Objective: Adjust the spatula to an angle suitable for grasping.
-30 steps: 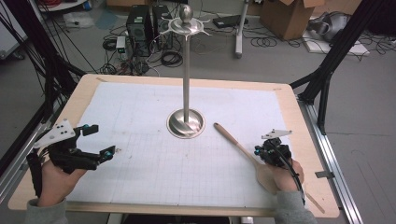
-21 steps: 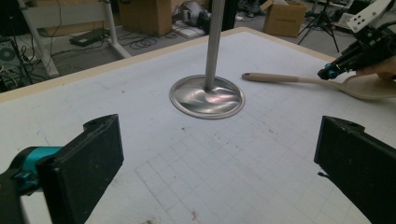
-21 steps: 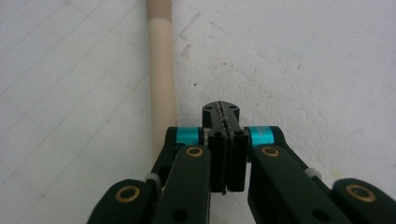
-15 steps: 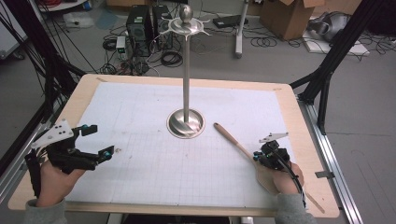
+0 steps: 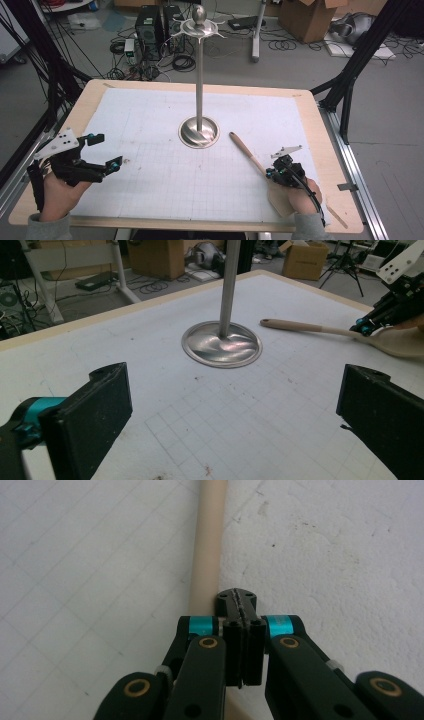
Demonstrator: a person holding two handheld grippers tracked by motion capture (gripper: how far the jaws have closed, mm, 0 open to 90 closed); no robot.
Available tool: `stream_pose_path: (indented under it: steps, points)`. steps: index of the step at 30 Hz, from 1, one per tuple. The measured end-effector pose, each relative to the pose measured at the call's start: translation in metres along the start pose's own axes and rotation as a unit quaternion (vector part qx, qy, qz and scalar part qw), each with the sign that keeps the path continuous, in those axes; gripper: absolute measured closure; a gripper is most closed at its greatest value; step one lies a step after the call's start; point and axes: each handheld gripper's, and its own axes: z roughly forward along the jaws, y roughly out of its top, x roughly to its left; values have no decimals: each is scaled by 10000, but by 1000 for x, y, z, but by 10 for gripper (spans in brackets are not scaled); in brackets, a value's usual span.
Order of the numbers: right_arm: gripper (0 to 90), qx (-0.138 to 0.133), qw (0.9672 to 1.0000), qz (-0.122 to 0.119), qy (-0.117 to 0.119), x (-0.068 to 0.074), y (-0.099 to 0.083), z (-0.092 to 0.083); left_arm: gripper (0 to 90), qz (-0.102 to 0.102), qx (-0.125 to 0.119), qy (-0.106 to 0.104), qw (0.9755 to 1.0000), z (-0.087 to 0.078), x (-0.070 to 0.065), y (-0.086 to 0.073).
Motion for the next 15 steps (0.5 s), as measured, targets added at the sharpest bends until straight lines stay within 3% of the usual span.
stream_pose_path:
  steps: [10,15]
  points:
    - [900,-31,9999,-49,-111,10,1,0,17,11,8,-20,10000,2,0,0]
    - [900,-361,9992,35,-171,6,5,-9,17,12,6,-13,10000,1,0,1]
